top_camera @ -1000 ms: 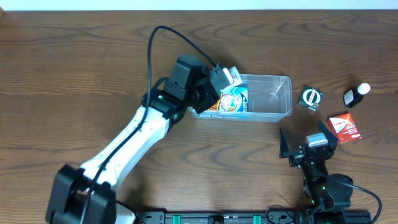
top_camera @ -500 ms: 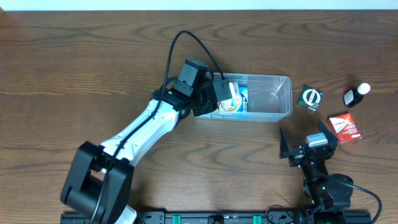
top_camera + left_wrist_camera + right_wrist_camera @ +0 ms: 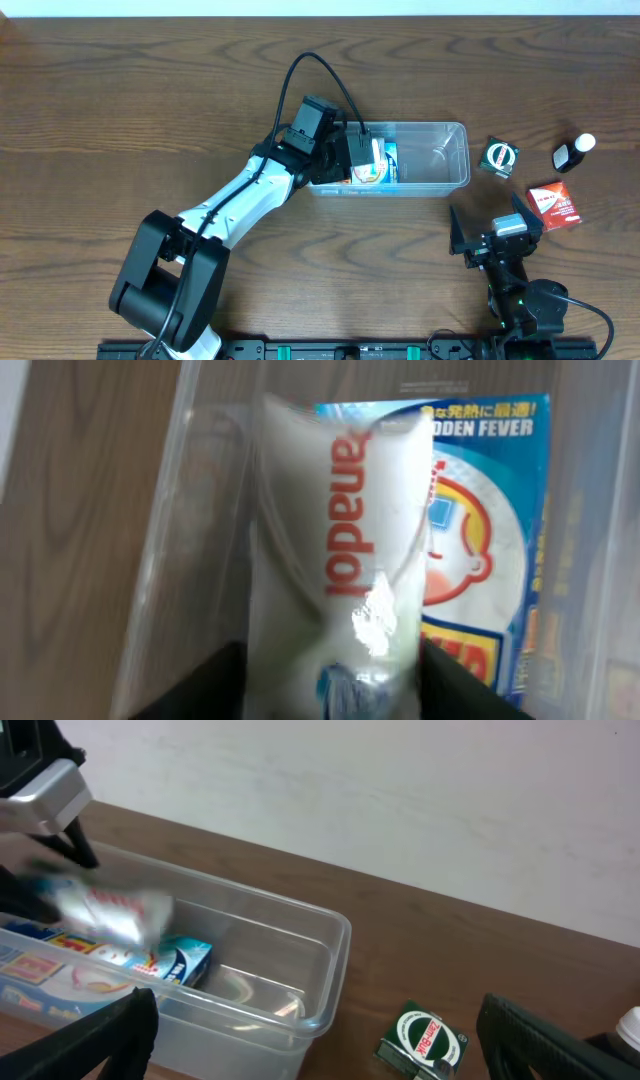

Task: Pack container
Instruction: 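Lower the Panadol box into the container and release it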

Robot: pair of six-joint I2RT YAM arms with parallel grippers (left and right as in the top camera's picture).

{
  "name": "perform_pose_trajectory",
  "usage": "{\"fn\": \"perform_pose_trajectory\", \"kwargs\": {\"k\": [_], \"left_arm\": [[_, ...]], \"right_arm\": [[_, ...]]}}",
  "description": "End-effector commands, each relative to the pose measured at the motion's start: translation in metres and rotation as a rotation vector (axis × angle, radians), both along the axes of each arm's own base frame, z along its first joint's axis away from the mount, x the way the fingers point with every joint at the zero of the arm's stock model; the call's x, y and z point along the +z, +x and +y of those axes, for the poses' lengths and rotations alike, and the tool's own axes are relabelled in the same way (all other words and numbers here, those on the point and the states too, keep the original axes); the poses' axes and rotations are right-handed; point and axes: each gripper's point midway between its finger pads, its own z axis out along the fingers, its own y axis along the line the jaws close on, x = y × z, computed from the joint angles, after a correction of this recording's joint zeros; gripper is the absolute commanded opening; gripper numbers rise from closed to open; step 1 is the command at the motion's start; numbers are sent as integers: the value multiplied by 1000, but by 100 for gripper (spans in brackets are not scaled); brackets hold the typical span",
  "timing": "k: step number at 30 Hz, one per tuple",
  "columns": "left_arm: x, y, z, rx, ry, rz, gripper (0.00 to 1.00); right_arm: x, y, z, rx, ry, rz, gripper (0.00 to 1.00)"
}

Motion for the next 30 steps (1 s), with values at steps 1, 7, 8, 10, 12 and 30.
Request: {"fn": "perform_pose_trajectory", "kwargs": {"k": [1, 7, 8, 10, 12, 30], "left_arm": [[5, 5, -5, -17, -9, -21, 70], [7, 17, 2, 29, 26, -68, 71], [8, 19, 3, 38, 28, -79, 71], [12, 22, 1, 40, 20, -95, 71], [17, 25, -1, 50, 2, -110, 71], [127, -1, 8, 910, -750, 451, 6]], "right_arm": [[-2, 0, 2, 6, 7, 5, 99], [-2, 0, 2, 6, 7, 5, 99], [-2, 0, 2, 6, 7, 5, 99], [-2, 0, 2, 6, 7, 5, 99], [-2, 0, 2, 6, 7, 5, 99], [-2, 0, 2, 6, 7, 5, 99]]}}
